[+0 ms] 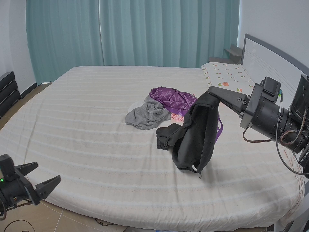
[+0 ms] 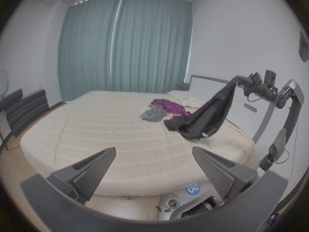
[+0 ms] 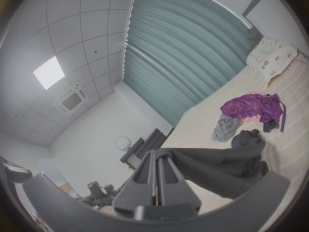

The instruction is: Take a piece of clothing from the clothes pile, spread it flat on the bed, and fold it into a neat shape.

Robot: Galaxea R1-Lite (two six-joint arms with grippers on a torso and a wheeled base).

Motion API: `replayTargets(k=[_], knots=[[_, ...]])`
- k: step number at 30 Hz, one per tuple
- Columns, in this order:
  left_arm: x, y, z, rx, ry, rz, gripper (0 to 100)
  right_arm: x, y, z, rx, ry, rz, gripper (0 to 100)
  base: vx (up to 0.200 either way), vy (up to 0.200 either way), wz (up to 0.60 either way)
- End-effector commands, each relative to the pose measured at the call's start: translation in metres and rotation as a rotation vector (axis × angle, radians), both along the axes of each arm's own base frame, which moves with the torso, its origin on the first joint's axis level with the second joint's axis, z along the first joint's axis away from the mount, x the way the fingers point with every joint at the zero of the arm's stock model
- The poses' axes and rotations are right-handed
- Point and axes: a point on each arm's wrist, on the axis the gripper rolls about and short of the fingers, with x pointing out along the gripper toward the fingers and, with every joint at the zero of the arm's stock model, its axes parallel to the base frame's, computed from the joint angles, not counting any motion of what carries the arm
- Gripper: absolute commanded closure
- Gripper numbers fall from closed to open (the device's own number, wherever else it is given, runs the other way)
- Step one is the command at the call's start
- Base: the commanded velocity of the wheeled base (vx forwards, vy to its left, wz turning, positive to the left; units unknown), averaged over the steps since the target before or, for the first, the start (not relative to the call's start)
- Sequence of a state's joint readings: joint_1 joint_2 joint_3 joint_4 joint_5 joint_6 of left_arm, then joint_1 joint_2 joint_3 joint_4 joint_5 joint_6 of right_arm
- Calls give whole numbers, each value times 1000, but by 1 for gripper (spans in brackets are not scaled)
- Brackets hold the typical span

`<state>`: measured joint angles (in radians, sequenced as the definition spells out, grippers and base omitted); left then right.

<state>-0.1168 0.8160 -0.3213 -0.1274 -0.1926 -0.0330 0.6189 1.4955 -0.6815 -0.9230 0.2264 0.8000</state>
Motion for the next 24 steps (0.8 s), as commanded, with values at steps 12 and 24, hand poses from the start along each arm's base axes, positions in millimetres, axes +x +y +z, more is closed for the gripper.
replayTargets(k=[12, 24], knots=[[160, -103, -120, 27, 362, -181, 0, -8, 8, 5, -10, -40, 42, 100, 0, 0, 0], [222, -181, -177, -14, 279, -171, 0, -7, 8, 3, -17, -38, 36, 100, 0, 0, 0]])
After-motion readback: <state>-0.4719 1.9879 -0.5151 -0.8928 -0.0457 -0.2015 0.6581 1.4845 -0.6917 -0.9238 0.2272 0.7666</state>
